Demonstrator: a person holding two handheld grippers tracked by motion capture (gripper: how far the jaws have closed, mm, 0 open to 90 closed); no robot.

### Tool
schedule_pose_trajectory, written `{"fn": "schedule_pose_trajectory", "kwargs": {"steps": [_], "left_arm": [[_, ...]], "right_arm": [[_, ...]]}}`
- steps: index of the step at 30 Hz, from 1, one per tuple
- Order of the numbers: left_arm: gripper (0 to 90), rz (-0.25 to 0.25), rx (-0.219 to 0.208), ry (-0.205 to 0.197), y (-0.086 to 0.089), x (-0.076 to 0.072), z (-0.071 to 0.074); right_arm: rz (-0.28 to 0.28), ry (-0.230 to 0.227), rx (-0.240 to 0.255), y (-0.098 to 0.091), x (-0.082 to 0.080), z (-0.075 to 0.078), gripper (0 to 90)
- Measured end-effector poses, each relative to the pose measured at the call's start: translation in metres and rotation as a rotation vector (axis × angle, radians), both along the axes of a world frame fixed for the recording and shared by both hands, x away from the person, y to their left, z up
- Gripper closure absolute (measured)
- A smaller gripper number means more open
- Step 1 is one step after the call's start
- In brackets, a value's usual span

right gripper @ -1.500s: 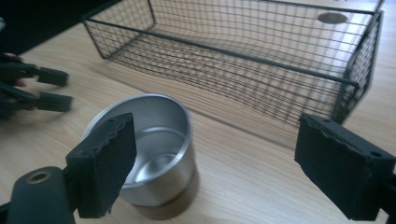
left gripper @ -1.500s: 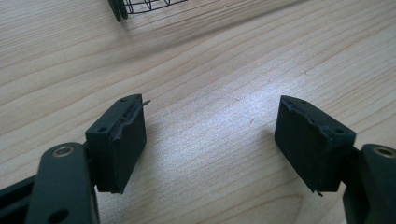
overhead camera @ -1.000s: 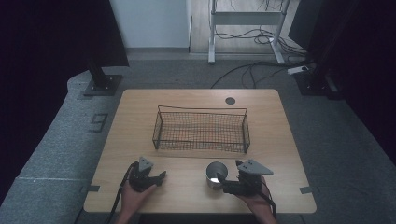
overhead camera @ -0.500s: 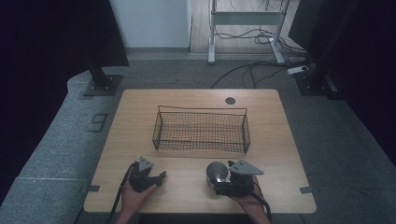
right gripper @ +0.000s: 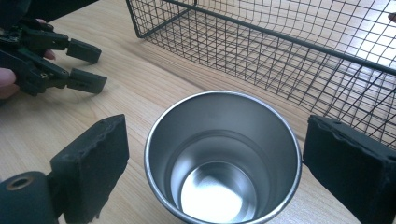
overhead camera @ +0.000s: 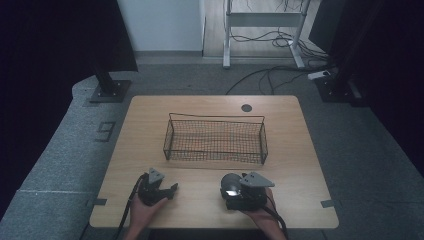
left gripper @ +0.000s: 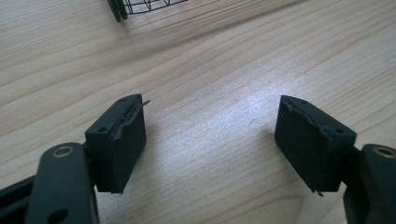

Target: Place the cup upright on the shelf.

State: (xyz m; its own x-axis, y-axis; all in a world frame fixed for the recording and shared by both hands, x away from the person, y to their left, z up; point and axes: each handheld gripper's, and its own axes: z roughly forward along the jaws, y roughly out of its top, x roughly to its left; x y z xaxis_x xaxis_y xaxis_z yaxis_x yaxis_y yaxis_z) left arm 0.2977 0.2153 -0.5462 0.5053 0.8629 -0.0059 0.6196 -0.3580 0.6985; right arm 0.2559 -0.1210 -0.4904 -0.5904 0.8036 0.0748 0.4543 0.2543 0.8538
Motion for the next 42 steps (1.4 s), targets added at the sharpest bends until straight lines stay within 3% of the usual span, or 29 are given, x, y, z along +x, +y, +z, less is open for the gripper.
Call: {"fn": "schedule_pose_trajectory", "kwargs": {"steps": [13, 18, 22, 26, 42], "left_arm": [[24.7, 0.000, 0.000, 0.000, 0.000, 0.000, 0.000], [24.7, 0.000, 0.000, 0.000, 0.000, 0.000, 0.000], [24.7, 0.000, 0.001, 0.000, 0.000, 0.000, 0.000], [24.7, 0.000, 0.000, 0.000, 0.000, 0.000, 0.000], [24.6, 0.000, 0.000, 0.000, 0.000, 0.000, 0.000]], "right_arm": [[0.002, 0.007, -0.033, 0.008, 0.006, -0.013, 1.0], [0.003, 0.030, -0.046, 0.012, 0.010, -0.021, 1.3], [-0.002, 0.029, -0.068, 0.016, 0.011, -0.025, 3.9], [-0.027, 0.004, -0.086, 0.016, 0.010, -0.028, 12.9], [-0.006, 0.003, -0.073, 0.012, 0.014, -0.026, 13.6]]}}
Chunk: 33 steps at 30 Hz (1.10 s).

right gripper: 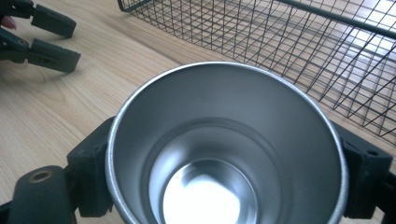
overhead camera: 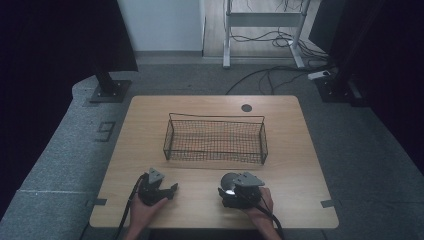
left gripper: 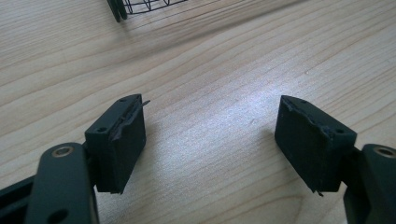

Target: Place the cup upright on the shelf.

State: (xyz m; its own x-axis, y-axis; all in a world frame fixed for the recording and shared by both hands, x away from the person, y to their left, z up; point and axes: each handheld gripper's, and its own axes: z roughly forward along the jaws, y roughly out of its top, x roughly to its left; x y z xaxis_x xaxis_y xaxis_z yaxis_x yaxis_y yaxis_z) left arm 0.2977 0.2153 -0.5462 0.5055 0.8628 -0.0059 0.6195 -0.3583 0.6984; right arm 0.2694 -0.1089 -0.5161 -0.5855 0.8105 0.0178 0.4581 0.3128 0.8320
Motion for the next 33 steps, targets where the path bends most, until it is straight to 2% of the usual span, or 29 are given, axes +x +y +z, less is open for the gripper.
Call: {"fn": "schedule_pose_trajectory", "kwargs": {"steps": [5, 13, 19, 21, 33], "left_arm": [[24.6, 0.000, 0.000, 0.000, 0.000, 0.000, 0.000], [24.6, 0.000, 0.000, 0.000, 0.000, 0.000, 0.000], [24.6, 0.000, 0.001, 0.000, 0.000, 0.000, 0.000], [24.6, 0.000, 0.000, -0.001, 0.000, 0.000, 0.000], [24.6, 0.001, 0.000, 0.000, 0.000, 0.000, 0.000]], "right_arm": [[0.021, -0.014, 0.018, -0.004, -0.002, 0.007, 13.6], [0.013, -0.041, 0.054, -0.011, -0.003, 0.021, 13.7], [0.021, -0.062, 0.062, -0.013, -0.004, 0.033, 13.7], [0.029, -0.073, 0.074, -0.015, -0.003, 0.041, 13.7], [0.036, -0.101, 0.102, -0.022, 0.006, 0.062, 13.7]]}}
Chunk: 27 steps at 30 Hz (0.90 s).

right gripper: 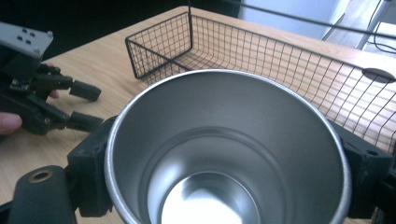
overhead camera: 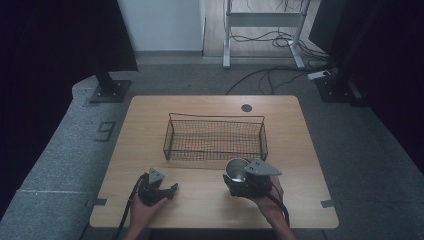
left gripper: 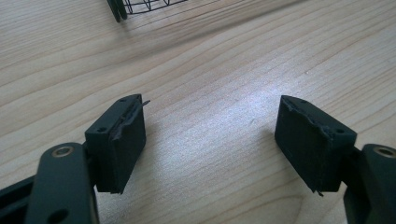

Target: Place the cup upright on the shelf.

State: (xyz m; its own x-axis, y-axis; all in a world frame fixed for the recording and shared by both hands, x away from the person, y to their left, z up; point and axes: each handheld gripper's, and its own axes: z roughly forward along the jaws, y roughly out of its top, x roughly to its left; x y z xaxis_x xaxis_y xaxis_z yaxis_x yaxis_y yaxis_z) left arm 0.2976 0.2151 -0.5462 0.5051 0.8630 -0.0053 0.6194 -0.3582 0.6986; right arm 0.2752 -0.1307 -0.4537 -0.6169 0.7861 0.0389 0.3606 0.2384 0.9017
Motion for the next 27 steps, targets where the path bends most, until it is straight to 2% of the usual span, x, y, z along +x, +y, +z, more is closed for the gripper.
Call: {"fn": "schedule_pose_trajectory", "kwargs": {"steps": [6, 10, 19, 27], "left_arm": [[24.6, 0.001, -0.001, 0.000, 0.000, 0.000, 0.000], [24.6, 0.001, -0.001, 0.000, 0.000, 0.000, 0.000], [24.6, 0.001, -0.001, -0.001, 0.000, 0.000, 0.000], [24.6, -0.001, 0.001, 0.001, 0.000, 0.000, 0.000]], "right_arm": [[0.004, 0.004, 0.023, -0.002, 0.005, 0.008, 13.7], [0.003, -0.002, 0.016, -0.001, 0.008, 0.011, 13.7], [-0.009, -0.014, 0.032, -0.005, 0.018, 0.023, 13.7], [-0.012, -0.018, 0.037, -0.004, 0.024, 0.028, 13.7]]}}
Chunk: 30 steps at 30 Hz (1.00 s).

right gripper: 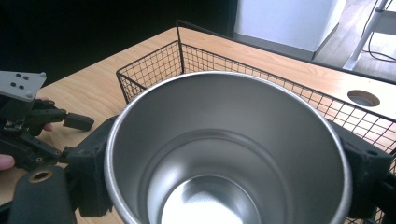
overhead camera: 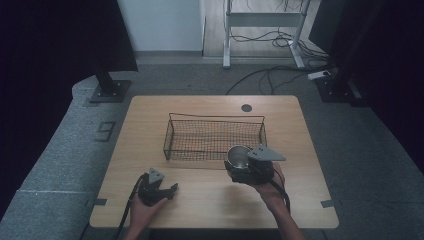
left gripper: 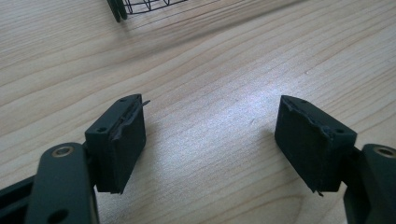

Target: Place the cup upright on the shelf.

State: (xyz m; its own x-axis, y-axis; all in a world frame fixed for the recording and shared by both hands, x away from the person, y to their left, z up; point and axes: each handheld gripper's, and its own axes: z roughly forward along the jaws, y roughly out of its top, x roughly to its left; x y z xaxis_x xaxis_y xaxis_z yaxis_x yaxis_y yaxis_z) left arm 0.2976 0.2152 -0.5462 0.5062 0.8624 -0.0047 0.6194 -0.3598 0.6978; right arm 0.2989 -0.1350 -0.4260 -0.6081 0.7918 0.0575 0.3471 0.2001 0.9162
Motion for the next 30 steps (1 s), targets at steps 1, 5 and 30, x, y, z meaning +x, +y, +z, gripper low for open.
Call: {"fn": "schedule_pose_trajectory", "kwargs": {"steps": [1, 5, 30], "left_arm": [[24.6, 0.000, 0.000, 0.000, 0.000, 0.000, 0.000], [24.7, 0.000, 0.001, 0.000, 0.000, 0.000, 0.000], [24.5, 0.000, 0.001, 0.000, 0.000, 0.000, 0.000]], "right_arm": [[-0.001, 0.000, 0.000, 0.000, 0.001, 0.000, 13.7], [-0.002, 0.001, 0.008, 0.002, 0.005, 0.003, 13.7], [-0.021, 0.013, 0.007, 0.005, 0.031, 0.013, 13.7]]}}
